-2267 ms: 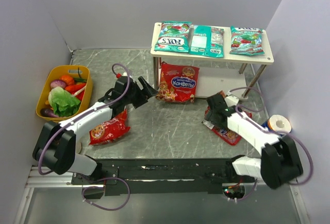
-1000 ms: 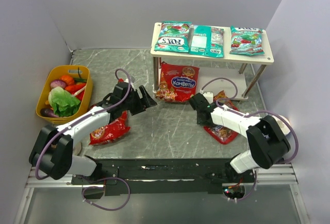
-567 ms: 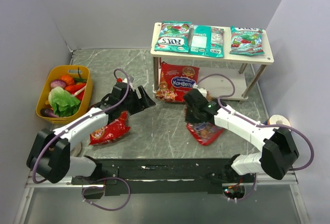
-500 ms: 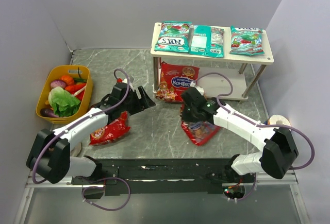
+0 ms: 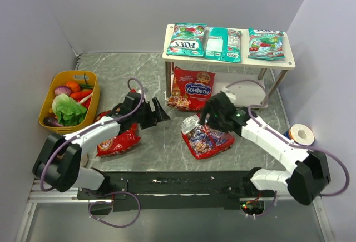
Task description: Place and organize the candy bags onto the shelf
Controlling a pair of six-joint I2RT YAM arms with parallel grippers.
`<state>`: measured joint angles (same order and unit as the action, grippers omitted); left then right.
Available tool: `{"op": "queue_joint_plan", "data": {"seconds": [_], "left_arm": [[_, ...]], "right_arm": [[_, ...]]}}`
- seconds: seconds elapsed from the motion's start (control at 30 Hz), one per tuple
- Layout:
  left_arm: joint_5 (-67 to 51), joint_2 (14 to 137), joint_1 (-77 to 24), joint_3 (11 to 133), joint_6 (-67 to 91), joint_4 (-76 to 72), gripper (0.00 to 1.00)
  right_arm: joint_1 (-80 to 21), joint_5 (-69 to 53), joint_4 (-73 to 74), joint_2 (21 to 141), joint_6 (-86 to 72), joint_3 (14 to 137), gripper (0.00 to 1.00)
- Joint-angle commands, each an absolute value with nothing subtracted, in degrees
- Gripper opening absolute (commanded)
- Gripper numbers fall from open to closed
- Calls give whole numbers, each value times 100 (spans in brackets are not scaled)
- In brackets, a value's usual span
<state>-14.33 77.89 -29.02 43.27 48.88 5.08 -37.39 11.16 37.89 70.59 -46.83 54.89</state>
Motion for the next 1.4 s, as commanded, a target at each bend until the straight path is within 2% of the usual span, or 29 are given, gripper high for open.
{"op": "queue_joint_plan", "data": {"seconds": [0.0,0.13,0.2,0.27,0.5,0.87,0.9,1.0,1.03,1.1,1.13,1.2,1.23,1.3,1.33,1.37], "left_arm": [[-1871,8129,-3067,4324,4957,36,91],[-1855,8551,-3252,4526,5010,35,91],[-1819,8639,-3278,4614,5001,-123,91],[-1723,8727,-3322,4772,4957,-184,91],[-1398,8947,-3533,5387,4527,-378,89],[-1064,9729,-3946,6170,4280,-536,82],[-1003,9773,-3964,6213,4272,-510,81],[-932,9931,-4034,6275,4184,-431,79],[-871,9958,-4069,6275,4140,-405,79],[-835,9958,-4078,6249,4122,-422,79],[-818,9949,-4078,6223,4113,-457,79],[-809,9967,-4087,6231,4113,-466,80],[-809,10010,-4087,6240,4105,-457,80],[-791,10063,-4087,6267,4139,-431,80],[-791,10072,-4096,6275,4148,-439,80],[-782,10090,-4087,6275,4157,-448,80]], "right_arm": [[-3069,1310,3832,6471,-4790,4765,88],[-2935,1037,3840,6074,-5158,4185,90],[-2927,985,3937,5872,-5641,4035,97],[-2918,827,3903,5714,-6140,3754,100],[-2918,518,3086,4852,-7224,2682,100],[-2918,703,1960,4913,-7682,1899,99],[-2927,729,1943,4887,-7673,1864,97],[-2927,887,1959,4633,-7559,1846,81],[-2927,922,2021,4527,-7541,1846,68],[-2927,1037,2197,4185,-7401,1854,50],[-2927,1055,2241,4070,-7357,1846,32],[-2927,1116,2390,3824,-7268,1837,20],[-2927,1099,2425,3762,-7260,1820,10],[-2927,1081,2548,3657,-7295,1767,6],[-2927,1055,2566,3639,-7338,1741,19],[-2918,1037,2584,3639,-7356,1732,36]]}}
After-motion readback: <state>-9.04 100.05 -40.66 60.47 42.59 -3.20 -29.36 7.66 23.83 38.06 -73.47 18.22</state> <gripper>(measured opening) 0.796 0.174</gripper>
